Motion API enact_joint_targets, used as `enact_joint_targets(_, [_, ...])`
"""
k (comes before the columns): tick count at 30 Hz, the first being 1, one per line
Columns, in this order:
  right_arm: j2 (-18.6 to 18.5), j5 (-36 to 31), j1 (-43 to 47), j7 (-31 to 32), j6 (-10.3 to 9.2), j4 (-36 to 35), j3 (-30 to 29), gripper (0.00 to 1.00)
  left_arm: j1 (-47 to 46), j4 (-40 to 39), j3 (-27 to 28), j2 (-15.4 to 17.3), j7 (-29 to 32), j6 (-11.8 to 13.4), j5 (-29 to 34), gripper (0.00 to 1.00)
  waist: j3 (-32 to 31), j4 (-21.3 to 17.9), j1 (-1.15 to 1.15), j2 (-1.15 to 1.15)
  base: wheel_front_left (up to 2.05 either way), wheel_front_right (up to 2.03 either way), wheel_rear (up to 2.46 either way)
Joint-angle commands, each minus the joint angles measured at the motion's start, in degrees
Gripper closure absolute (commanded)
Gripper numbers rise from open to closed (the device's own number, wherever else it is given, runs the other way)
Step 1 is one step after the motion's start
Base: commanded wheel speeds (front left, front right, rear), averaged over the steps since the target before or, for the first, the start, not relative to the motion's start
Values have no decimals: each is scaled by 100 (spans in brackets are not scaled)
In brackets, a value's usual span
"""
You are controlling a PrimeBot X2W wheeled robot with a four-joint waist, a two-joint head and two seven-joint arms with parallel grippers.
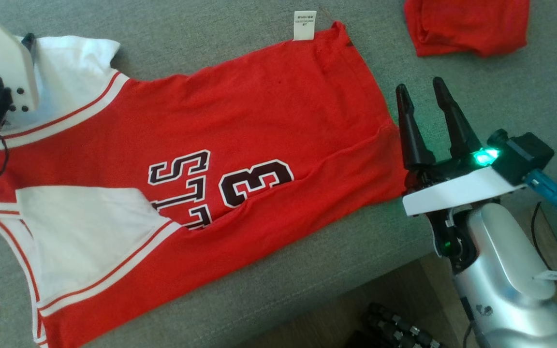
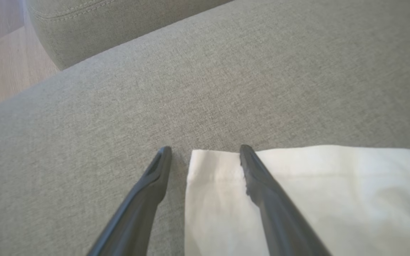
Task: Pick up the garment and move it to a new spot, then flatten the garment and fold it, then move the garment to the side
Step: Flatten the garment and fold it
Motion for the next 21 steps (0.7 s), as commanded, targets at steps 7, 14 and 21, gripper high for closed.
enact_joint_targets(7, [-82, -66, -141, -22, -4, 3, -74, 0, -165, -75, -28, 111, -72, -97, -178, 100, -70, 157, 0, 0, 0, 0, 0])
enact_joint_targets(14, [-383, -19, -606, 506, -4, 152, 113, 0, -266, -373, -37, -81, -860, -107, -305, 100, -159, 518, 0, 0, 0, 0, 0])
enact_joint_targets(21, [-789, 249, -1282, 1267, -4, 542, 317, 0, -200, -718, -108, -362, -1420, -122, -433, 100, -188, 969, 0, 0, 0, 0, 0])
